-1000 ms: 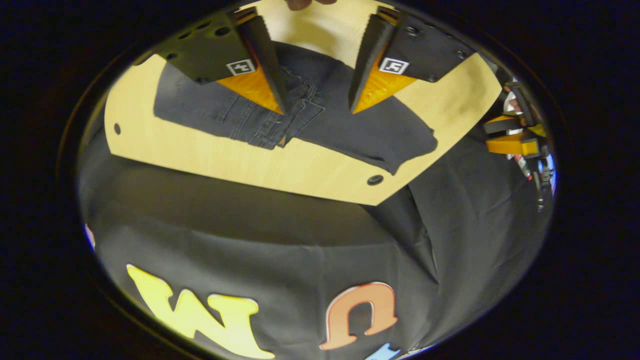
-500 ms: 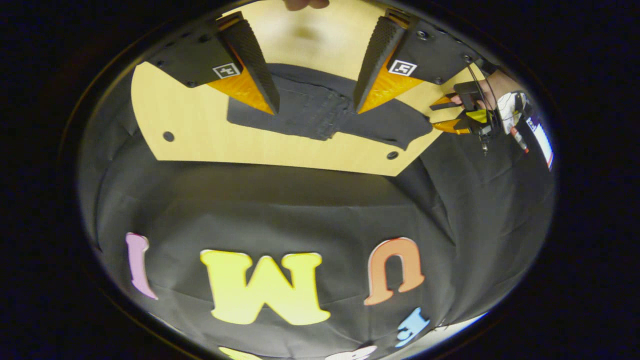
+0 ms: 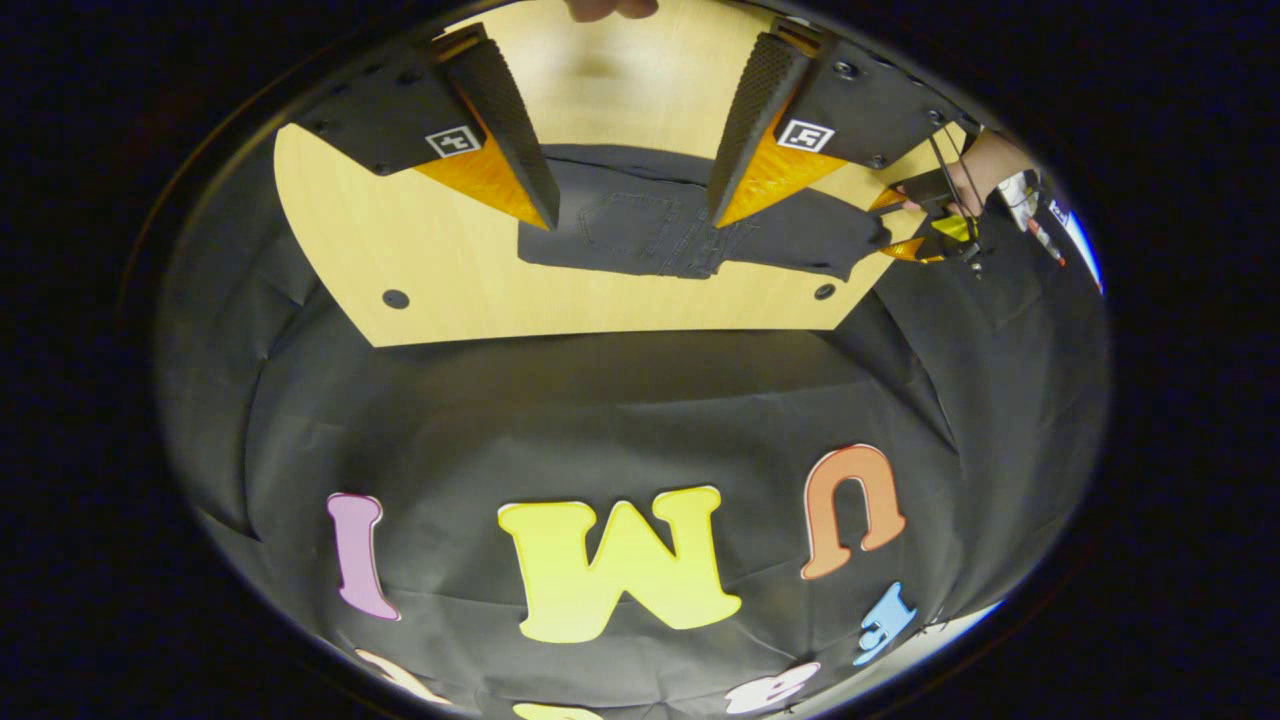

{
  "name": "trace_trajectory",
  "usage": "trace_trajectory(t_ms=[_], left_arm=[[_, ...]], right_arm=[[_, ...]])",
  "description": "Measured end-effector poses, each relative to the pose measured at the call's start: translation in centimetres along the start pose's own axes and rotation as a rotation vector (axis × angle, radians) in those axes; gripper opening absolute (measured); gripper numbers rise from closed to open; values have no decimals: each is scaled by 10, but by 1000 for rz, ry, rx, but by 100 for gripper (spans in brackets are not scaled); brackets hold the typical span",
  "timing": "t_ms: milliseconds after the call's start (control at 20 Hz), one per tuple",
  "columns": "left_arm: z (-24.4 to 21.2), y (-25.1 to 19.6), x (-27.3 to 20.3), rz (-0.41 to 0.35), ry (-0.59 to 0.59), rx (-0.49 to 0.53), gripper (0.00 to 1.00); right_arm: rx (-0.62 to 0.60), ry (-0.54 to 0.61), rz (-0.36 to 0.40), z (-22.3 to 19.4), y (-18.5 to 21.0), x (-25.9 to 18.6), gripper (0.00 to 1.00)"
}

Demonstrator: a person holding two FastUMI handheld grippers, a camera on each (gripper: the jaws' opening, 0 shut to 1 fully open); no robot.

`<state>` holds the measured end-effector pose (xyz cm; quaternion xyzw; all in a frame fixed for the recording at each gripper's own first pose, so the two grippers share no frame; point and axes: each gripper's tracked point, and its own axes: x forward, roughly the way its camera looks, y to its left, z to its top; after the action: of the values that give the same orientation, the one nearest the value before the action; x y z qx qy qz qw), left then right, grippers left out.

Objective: Grasp the waist and the cuffs of the jeans and fold them to make the two legs overlap; first hold the waist and fold one-third of the jeans toward the cuffs, then hold the cuffs and fold the remaining one-third in the same direction to finish folding.

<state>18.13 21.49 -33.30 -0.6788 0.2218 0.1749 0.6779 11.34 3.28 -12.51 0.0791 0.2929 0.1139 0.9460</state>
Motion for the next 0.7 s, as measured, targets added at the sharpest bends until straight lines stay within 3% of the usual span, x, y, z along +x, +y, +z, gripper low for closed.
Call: trace_trajectory(t_ms=[150, 200, 250, 300, 350, 400, 450, 500, 550, 700], left_arm=[[4, -2, 12, 7, -37, -98, 100], [1, -4, 17, 4, -40, -122, 75], [-1, 1, 20, 22, -40, -112, 67], [-5, 5, 23, 40, -44, -89, 53], [-5, 7, 24, 48, -49, -69, 44], [-5, 9, 27, 62, -42, -42, 40], [-8, 12, 28, 79, -30, -19, 36], [-9, 10, 31, 84, -23, 1, 11], [-11, 8, 29, 77, -14, 14, 20], [-11, -10, 20, 44, -11, 68, 11]], right_arm=[[15, 0, -20, -5, -13, -7, 92], [23, 4, -30, -8, -17, -9, 92], [33, 5, -39, -9, -22, -12, 92], [40, 3, -52, -10, -28, -17, 92], [45, 0, -68, -11, -35, -22, 92], [45, -8, -94, -13, -44, -26, 84], [46, -13, -109, -14, -50, -29, 85], [45, -17, -127, -14, -54, -33, 93], [48, -24, -139, -15, -59, -38, 94], [65, -34, -146, -19, -64, -44, 95]])
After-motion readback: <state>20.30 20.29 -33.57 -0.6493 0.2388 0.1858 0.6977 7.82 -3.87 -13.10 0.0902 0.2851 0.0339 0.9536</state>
